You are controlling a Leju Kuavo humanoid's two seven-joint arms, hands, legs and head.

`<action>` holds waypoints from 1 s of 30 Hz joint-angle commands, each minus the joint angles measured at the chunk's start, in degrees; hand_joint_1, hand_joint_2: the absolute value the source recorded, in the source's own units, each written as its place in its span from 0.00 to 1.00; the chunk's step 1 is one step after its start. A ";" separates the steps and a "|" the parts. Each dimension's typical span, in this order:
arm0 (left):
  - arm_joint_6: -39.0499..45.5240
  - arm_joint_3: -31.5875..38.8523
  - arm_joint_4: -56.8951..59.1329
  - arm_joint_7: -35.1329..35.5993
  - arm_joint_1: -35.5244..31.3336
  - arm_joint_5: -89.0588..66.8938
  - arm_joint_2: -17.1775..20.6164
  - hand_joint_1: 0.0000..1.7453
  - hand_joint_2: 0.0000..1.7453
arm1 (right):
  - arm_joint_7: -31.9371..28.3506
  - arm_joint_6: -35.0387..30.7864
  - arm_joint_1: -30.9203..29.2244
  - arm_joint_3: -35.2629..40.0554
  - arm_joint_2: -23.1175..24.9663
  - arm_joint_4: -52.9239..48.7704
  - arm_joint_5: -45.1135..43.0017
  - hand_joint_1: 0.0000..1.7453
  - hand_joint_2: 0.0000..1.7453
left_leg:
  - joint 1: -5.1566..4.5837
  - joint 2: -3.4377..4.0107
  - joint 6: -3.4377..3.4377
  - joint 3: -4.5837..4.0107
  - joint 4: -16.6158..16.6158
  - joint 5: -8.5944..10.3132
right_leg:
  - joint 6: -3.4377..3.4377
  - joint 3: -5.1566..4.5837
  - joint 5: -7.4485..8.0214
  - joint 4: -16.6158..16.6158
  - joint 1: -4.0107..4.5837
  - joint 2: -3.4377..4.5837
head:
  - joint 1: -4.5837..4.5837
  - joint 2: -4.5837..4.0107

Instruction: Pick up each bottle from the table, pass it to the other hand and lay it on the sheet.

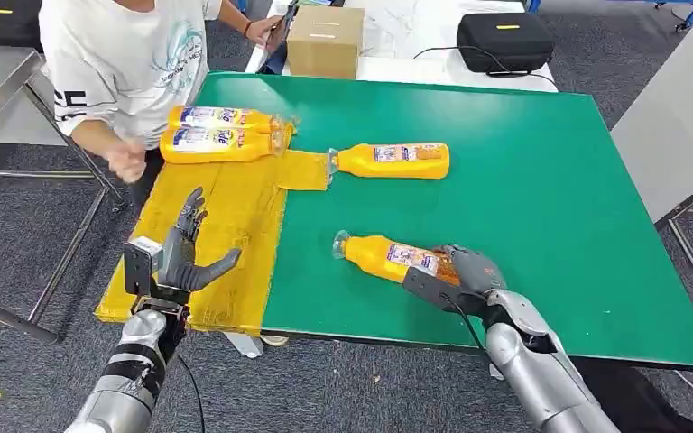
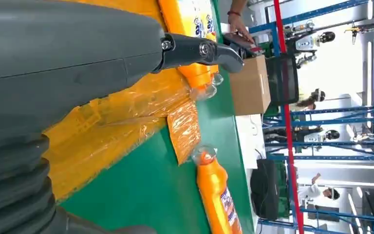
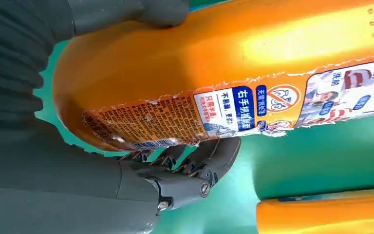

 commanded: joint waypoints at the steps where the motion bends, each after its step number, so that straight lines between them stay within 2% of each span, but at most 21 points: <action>1: -1.78 0.08 3.81 0.17 -2.90 0.21 0.13 0.00 1.00 | -2.83 3.67 -5.92 3.58 0.46 12.64 -3.17 1.00 1.00 | 0.04 0.01 -0.04 0.16 -0.03 -0.04 | -0.05 0.16 -0.03 -0.04 0.05 0.01 | 0.00 0.00; 3: -1.59 -0.85 4.39 0.17 -3.53 -0.45 -0.04 0.00 1.00 | -4.24 3.63 -8.18 4.40 1.52 15.48 -5.36 1.00 1.00 | 0.04 0.07 -0.04 0.20 -0.01 -0.04 | -0.06 0.18 -0.02 -0.04 0.04 0.06 | 0.02 0.00; 6: -1.59 -0.85 4.39 0.17 -3.53 -0.45 -0.04 0.00 1.00 | -4.24 3.63 -8.18 4.40 1.52 15.48 -5.36 1.00 1.00 | 0.04 0.09 -0.05 0.20 -0.02 -0.03 | -0.08 0.17 0.01 -0.04 0.04 0.06 | 0.00 0.00; 10: -2.44 -1.57 5.56 0.17 -4.71 -0.16 -0.47 0.00 1.00 | -6.91 4.46 -10.32 4.09 3.06 18.81 -9.60 1.00 1.00 | 0.04 0.10 -0.02 0.20 -0.03 0.00 | -0.05 0.15 0.05 -0.04 0.05 0.05 | 0.00 0.00; 13: -0.99 -1.60 6.62 0.17 -5.11 -0.22 -1.03 0.00 1.00 | -8.23 -3.39 -9.31 2.64 6.69 16.71 -11.61 1.00 1.00 | 0.04 0.15 -0.01 0.20 -0.03 0.02 | -0.04 0.12 0.07 -0.04 0.04 0.06 | 0.02 0.00; 16: -0.88 -1.38 8.67 0.17 -5.69 -0.61 -2.97 0.00 1.00 | -8.76 -14.65 -3.42 1.11 12.77 7.59 -12.26 1.00 1.00 | 0.06 0.20 -0.03 0.24 -0.06 0.01 | -0.05 0.16 0.06 -0.04 0.07 0.11 | 0.02 0.00; 19: -0.48 -2.83 8.12 2.77 -5.86 -1.13 -5.05 0.00 1.00 | -10.17 -21.68 1.05 1.03 18.59 2.74 -13.76 1.00 1.00 | 0.06 0.18 -0.04 0.21 -0.05 -0.02 | -0.07 0.13 0.00 0.01 0.07 0.08 | 0.02 0.00; 23: 0.00 -5.20 8.23 8.17 -6.20 0.48 -6.63 0.00 1.00 | -12.72 -24.66 1.44 1.00 21.73 4.82 -18.91 1.00 1.00 | 0.09 0.07 -0.08 0.27 0.00 -0.12 | -0.11 0.18 -0.18 0.09 0.09 -0.04 | 0.02 0.00; 28: 1.86 -6.91 8.23 11.02 -6.03 3.23 -6.17 0.00 1.00 | -14.72 -25.29 -0.12 0.97 22.62 6.76 -21.72 1.00 1.00 | 0.04 0.14 -0.04 -0.10 -0.02 0.00 | -0.05 -0.14 -0.04 0.05 0.03 0.02 | 0.02 0.00; 30: -0.45 -7.15 8.13 11.66 -5.69 5.19 -5.77 0.00 1.00 | -15.40 -25.72 -0.64 1.07 22.81 6.75 -22.11 1.00 1.00 | 0.03 0.15 -0.05 -0.04 0.00 -0.05 | -0.07 -0.08 -0.07 0.05 0.03 0.04 | 0.02 0.00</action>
